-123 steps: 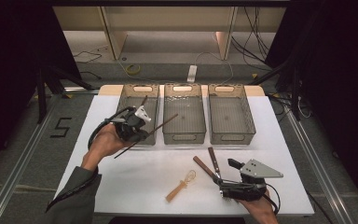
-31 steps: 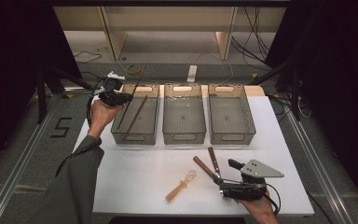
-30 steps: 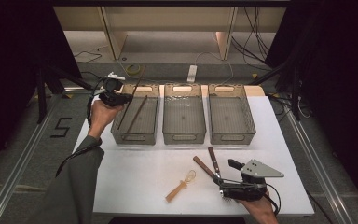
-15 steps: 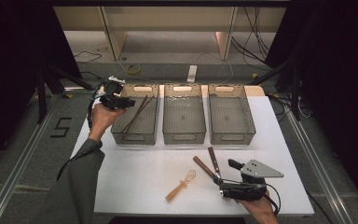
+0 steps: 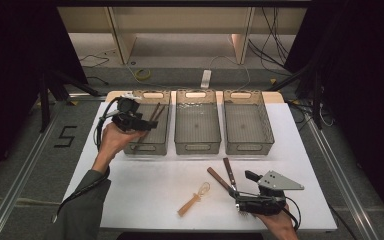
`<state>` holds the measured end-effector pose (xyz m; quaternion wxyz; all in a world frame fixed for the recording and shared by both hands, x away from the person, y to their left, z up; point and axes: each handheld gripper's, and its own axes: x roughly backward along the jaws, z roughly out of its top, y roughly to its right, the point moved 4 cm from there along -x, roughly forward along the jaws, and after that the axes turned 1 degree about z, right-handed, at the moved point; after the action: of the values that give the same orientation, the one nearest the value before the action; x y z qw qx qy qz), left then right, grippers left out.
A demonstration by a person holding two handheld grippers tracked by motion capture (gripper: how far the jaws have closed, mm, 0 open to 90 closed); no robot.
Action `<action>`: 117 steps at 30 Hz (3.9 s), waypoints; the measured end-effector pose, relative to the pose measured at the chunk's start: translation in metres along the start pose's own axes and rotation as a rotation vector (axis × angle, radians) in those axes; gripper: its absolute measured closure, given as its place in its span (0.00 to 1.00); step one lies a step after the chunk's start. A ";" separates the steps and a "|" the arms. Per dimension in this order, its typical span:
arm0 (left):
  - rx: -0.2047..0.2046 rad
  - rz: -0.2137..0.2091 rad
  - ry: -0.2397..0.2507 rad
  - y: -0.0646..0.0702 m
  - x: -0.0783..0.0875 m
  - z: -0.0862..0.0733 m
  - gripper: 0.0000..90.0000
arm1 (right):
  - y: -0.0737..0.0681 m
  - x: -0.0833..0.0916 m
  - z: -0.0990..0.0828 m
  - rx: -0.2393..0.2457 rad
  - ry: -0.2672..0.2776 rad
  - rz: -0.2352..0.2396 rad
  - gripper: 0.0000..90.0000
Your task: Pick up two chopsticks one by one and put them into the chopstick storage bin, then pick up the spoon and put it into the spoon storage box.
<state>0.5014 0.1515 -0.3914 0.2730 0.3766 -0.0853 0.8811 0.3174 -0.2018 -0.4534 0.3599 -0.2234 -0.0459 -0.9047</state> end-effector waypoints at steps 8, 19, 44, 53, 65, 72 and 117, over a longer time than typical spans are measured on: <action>-0.063 -0.028 -0.012 0.035 0.008 -0.010 0.21 | -0.001 0.001 0.001 0.003 0.001 -0.001 0.24; -0.094 -0.054 -0.040 0.061 0.008 -0.023 0.18 | 0.000 0.002 0.001 0.001 0.005 -0.001 0.24; -0.167 -0.152 -0.138 0.113 -0.007 -0.052 0.17 | 0.001 0.001 0.001 -0.001 0.005 0.000 0.24; -0.197 -0.169 -0.177 0.134 -0.013 -0.065 0.17 | 0.003 0.001 0.000 -0.001 0.002 0.001 0.24; -0.232 -0.180 -0.231 0.151 -0.013 -0.083 0.17 | 0.004 -0.003 0.000 -0.002 -0.001 0.003 0.24; -0.258 -0.178 -0.273 0.158 -0.020 -0.094 0.18 | 0.003 -0.001 0.000 0.000 -0.001 -0.002 0.24; -0.453 -0.229 -0.407 0.198 -0.038 -0.133 0.65 | 0.000 -0.002 0.001 0.023 -0.010 -0.004 0.24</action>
<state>0.3335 0.0175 -0.5006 0.4246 0.4816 -0.2892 0.7100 0.3191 -0.1999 -0.4537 0.3605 -0.2235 -0.0585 -0.9037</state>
